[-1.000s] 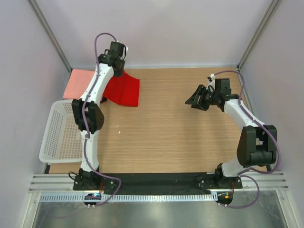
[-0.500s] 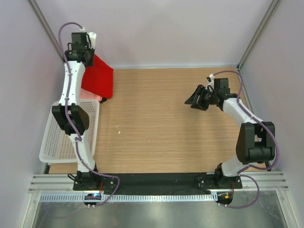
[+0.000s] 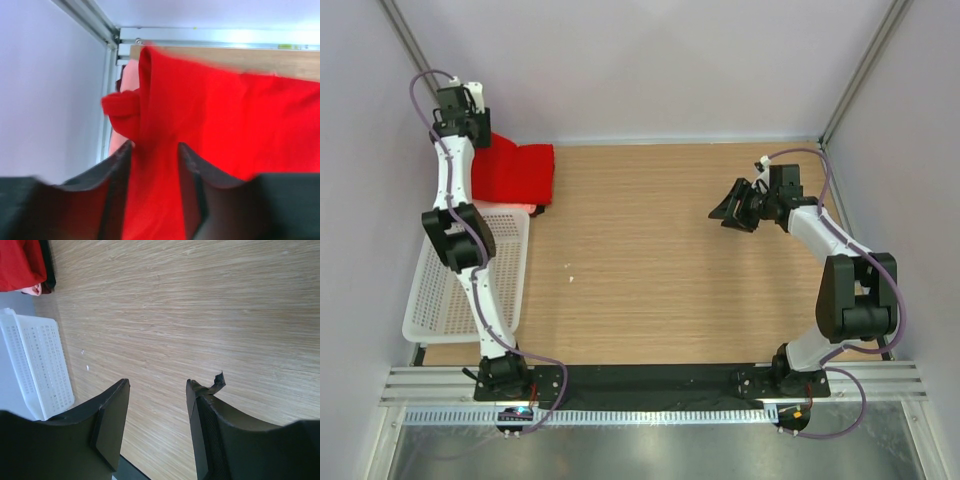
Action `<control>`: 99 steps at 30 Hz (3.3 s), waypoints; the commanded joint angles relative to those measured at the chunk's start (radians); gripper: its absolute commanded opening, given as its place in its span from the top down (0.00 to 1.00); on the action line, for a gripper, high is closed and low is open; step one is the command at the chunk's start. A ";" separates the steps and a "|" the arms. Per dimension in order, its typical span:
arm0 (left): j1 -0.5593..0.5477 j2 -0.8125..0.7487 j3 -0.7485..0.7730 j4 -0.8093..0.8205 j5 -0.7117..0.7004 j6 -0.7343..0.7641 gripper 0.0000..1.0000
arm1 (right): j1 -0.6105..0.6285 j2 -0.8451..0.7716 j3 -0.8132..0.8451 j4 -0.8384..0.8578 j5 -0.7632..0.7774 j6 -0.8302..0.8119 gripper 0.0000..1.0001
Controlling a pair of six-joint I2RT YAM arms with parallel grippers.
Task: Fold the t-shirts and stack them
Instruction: Neatly place the folded tshirt to the corner, then reset both grippers
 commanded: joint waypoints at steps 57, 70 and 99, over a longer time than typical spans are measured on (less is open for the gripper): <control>-0.539 -0.964 -0.943 0.110 0.516 -0.428 0.00 | 0.005 -0.570 0.088 -0.257 0.124 0.002 0.00; -0.542 -1.283 -1.239 0.349 0.530 -0.579 0.00 | 0.005 -0.638 0.078 -0.335 0.154 -0.007 0.00; -0.542 -1.293 -1.212 0.319 0.569 -0.622 0.00 | 0.005 -0.687 0.102 -0.310 0.171 -0.013 0.00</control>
